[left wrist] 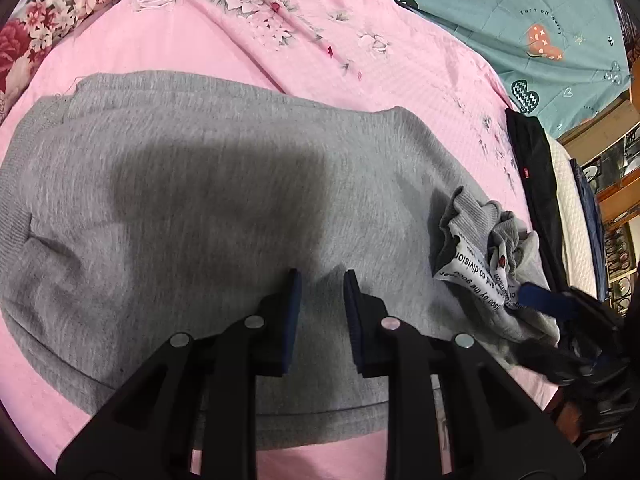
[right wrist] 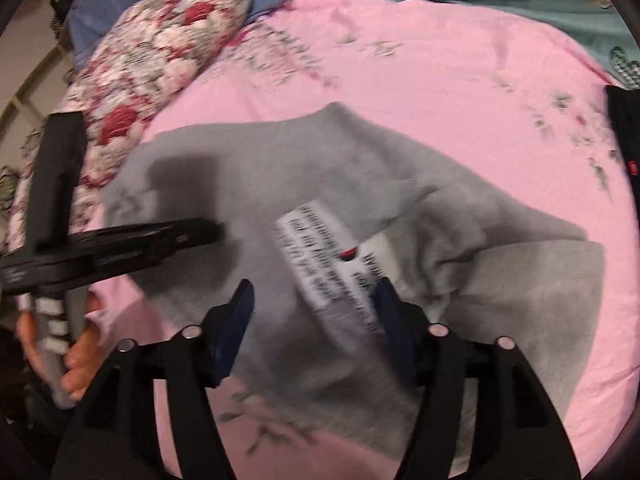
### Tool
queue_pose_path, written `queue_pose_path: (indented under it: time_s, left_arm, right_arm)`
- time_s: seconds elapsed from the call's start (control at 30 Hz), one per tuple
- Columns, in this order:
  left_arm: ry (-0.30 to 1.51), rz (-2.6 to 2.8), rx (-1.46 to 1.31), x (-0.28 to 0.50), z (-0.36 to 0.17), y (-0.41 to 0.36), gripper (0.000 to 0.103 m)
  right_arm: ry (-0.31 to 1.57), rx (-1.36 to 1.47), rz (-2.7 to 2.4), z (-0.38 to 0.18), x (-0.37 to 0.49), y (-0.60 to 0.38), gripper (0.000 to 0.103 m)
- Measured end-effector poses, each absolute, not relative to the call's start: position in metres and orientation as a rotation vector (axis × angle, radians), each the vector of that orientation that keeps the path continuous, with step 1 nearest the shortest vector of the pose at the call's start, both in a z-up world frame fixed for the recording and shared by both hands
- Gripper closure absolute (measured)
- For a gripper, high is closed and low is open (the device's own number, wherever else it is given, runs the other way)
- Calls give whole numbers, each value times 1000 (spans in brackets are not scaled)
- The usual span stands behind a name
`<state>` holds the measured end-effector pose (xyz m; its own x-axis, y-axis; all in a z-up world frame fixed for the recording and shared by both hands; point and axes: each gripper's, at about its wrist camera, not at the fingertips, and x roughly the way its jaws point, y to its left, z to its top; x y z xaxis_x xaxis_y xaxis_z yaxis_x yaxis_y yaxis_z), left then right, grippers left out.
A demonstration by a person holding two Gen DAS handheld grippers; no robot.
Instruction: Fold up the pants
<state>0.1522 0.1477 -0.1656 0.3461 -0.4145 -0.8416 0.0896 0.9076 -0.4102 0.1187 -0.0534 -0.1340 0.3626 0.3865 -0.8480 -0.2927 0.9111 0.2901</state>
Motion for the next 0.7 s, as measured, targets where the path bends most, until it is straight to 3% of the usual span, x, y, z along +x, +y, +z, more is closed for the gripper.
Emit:
queue_pose_path:
  time_s: [0.2, 0.3, 0.37, 0.53, 0.7]
  left_arm:
    - [1169, -342, -311, 153, -166, 147, 80]
    - [1168, -348, -311, 153, -167, 147, 80]
    - [1168, -354, -318, 154, -168, 148, 80]
    - [1164, -357, -311, 157, -169, 147, 80]
    - [1154, -366, -308, 158, -170, 147, 80]
  right_arm:
    - [1035, 135, 444, -89, 125, -84, 39]
    - [1038, 92, 347, -93, 146, -102, 64]
    - [1127, 131, 405, -114, 158, -102, 71]
    - [1253, 35, 433, -159, 154, -74, 71]
    - [1258, 50, 458, -135, 158, -75, 70]
